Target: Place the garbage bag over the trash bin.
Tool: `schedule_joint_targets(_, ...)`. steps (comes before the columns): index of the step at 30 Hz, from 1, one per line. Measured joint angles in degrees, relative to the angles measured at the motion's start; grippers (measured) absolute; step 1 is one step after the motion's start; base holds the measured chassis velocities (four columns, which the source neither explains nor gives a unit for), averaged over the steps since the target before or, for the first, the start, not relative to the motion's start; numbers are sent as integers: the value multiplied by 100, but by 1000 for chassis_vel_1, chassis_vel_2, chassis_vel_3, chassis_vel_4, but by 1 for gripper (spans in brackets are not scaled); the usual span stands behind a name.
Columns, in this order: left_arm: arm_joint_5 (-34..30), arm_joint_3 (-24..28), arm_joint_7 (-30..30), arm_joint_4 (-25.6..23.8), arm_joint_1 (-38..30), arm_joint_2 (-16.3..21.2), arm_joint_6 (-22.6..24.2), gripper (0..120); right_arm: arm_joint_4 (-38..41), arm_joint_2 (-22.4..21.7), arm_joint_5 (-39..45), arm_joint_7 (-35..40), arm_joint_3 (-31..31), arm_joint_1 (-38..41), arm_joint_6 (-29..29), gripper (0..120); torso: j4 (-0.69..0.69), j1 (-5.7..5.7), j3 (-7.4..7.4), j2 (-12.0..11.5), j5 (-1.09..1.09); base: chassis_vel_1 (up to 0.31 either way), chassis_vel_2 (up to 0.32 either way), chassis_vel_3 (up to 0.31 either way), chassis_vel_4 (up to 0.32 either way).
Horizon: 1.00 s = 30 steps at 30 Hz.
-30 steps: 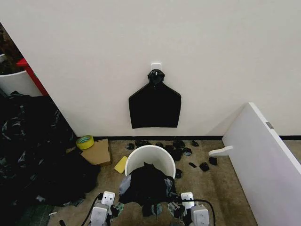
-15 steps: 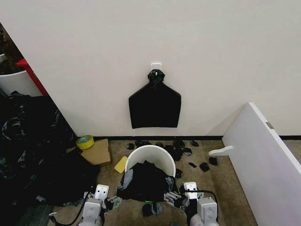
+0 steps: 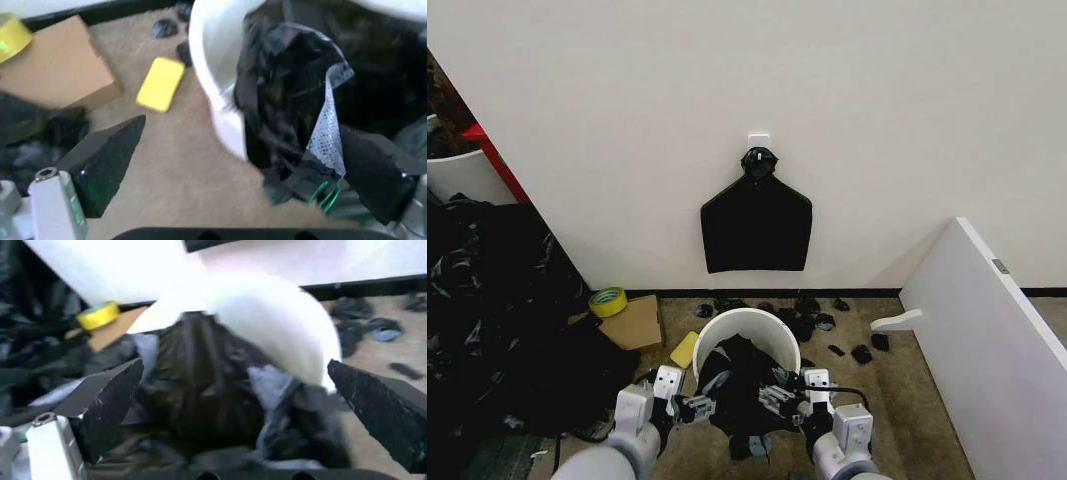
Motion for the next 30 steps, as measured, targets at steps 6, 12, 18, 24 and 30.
schedule_joint_targets(6,-98,46,-739,-332,488,240,285,100,-135,123,-269,-7,-59,-85,0,100,3,0,0,0,1,0,0,0,0)
schedule_joint_targets(12,-306,137,-1232,-290,539,440,312,100,-395,169,-347,95,-177,29,-41,100,2,0,0,0,1,0,0,0,0)
schedule_joint_targets(18,-350,245,-1427,18,437,337,314,100,-715,281,-676,13,-356,95,48,100,2,0,0,0,-1,0,0,0,0)
schedule_joint_targets(24,-412,246,-1830,103,558,340,308,100,-851,298,-972,254,-358,-66,-102,100,1,0,0,0,0,0,0,0,0)
schedule_joint_targets(30,-339,231,-1897,-20,711,436,301,100,-1005,347,-1134,305,-359,-81,-113,100,2,0,0,0,-1,0,0,0,0)
